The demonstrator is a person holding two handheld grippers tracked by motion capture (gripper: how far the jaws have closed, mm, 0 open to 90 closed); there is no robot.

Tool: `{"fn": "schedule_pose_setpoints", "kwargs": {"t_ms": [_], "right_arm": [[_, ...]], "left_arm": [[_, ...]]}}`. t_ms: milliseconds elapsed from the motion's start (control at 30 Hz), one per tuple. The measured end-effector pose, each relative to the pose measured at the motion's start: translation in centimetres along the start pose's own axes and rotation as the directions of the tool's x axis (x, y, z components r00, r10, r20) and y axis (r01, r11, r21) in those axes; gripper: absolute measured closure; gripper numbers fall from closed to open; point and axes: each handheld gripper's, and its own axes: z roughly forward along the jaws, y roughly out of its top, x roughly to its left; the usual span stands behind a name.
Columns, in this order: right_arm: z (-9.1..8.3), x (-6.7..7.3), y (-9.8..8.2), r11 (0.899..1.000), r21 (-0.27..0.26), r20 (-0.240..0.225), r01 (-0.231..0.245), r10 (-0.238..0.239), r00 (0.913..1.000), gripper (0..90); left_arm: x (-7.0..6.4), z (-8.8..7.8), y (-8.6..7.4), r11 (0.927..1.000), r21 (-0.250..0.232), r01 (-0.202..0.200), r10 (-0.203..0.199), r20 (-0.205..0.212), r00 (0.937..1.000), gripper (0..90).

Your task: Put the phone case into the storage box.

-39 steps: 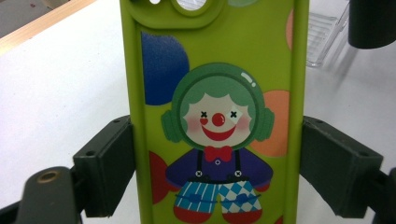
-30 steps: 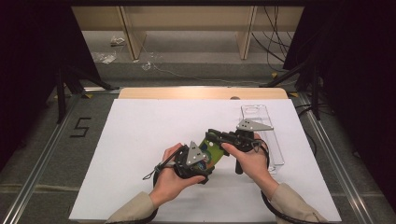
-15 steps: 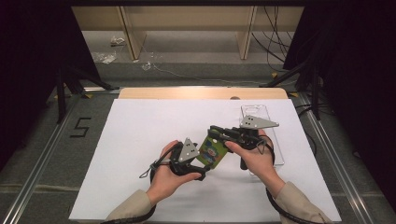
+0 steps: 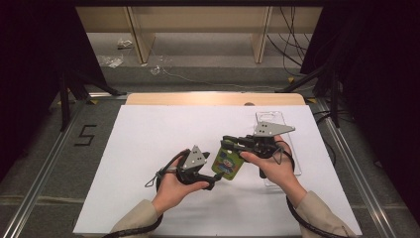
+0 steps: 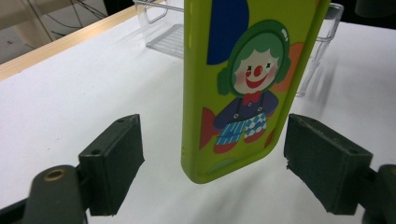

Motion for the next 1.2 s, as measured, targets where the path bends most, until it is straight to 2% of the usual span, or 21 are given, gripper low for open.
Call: {"fn": "schedule_pose_setpoints", "kwargs": {"t_ms": [300,533,967,1200], "right_arm": [[-0.32,-0.15,0.4,0.998,0.036,-0.046,0.043,-0.041,0.9981,77.6],[-0.31,-0.18,0.43,0.996,0.067,-0.068,0.066,-0.062,0.9957,77.6],[-0.31,0.03,0.66,0.992,0.084,-0.1,0.096,-0.087,0.9911,77.6],[-0.21,0.22,0.69,0.989,0.097,-0.125,0.109,-0.096,0.9875,77.6]], "left_arm": [[0.24,0.2,-0.24,0.9998,-0.016,-0.013,0.014,0.042,0.999,21.4],[0.3,0.38,-0.43,0.9999,-0.01,-0.011,0.012,0.072,0.9973,23.2],[0.28,0.47,-0.42,0.9996,-0.005,-0.027,0.027,0.091,0.9955,24.7],[0.24,0.64,-0.48,0.9987,0.005,-0.05,0.049,0.104,0.9934,26.3]]}}
